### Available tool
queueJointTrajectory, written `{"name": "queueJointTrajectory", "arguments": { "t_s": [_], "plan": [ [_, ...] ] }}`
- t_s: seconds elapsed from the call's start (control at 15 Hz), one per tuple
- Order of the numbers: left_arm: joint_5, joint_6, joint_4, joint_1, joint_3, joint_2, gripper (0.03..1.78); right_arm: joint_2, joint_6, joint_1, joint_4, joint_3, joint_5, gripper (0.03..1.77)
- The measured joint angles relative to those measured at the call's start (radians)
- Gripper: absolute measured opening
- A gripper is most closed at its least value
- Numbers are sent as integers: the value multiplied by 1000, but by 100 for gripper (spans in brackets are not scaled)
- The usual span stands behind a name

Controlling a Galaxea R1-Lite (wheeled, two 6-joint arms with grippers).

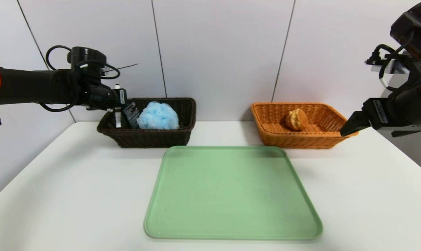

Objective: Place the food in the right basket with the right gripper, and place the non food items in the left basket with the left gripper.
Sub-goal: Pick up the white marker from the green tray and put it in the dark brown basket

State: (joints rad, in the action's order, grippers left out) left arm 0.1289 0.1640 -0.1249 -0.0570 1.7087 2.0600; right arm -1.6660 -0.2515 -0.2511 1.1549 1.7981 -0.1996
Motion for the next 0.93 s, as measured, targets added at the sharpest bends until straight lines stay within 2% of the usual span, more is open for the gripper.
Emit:
{"name": "queueJointTrajectory", "arguments": {
  "t_s": [0.27,0.4,0.6,0.93],
  "plan": [
    [0,0,10,0,-3,12,16,2,0,0,0,0,0,170],
    [1,-1,10,1,-2,16,49,3,0,0,0,0,0,170],
    [0,0,10,0,-1,18,88,1,1,0,0,0,0,170],
    [1,-1,9,-1,1,19,127,0,0,-1,0,2,-1,170]
  ]
}}
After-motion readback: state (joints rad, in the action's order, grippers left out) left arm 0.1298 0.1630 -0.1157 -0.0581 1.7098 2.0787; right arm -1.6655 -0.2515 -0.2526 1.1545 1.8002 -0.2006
